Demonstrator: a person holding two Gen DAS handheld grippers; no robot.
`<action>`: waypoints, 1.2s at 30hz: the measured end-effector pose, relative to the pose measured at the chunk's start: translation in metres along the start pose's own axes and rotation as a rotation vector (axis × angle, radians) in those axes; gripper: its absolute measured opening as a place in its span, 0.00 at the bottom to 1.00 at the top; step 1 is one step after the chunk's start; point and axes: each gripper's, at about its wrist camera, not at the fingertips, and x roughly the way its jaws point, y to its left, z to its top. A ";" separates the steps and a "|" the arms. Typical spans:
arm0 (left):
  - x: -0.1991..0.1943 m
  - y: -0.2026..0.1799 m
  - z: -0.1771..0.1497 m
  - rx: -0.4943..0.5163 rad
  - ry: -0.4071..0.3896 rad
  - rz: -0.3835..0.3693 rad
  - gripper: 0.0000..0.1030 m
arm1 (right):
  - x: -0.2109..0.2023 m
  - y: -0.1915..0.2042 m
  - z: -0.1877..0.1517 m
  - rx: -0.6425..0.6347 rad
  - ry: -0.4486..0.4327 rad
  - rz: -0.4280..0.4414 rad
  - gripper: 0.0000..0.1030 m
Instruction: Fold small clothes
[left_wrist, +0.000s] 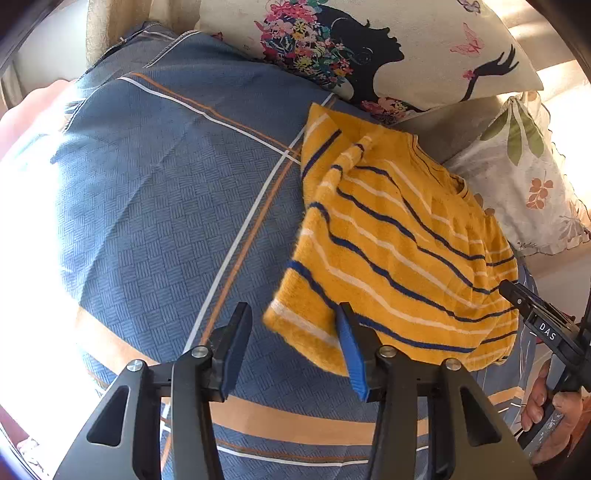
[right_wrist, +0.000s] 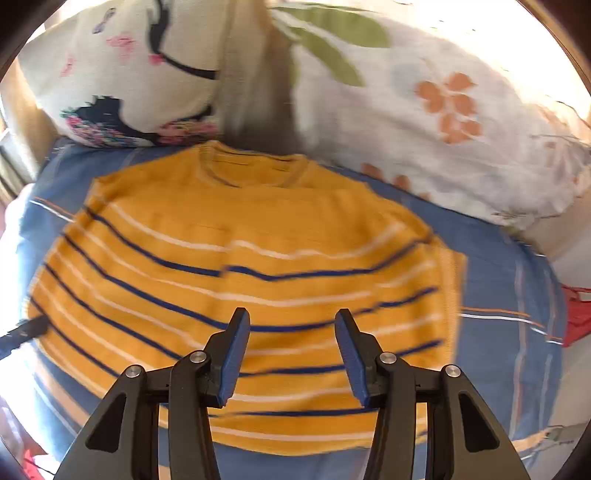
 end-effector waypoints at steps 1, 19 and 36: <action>0.002 0.004 0.004 -0.001 0.003 -0.009 0.47 | 0.001 0.011 0.005 0.003 0.010 0.047 0.50; 0.041 0.022 0.015 -0.083 0.097 -0.368 0.16 | 0.081 0.206 0.090 -0.159 0.256 0.207 0.60; 0.026 0.013 -0.002 -0.105 0.074 -0.411 0.12 | 0.086 0.235 0.086 -0.272 0.218 0.023 0.15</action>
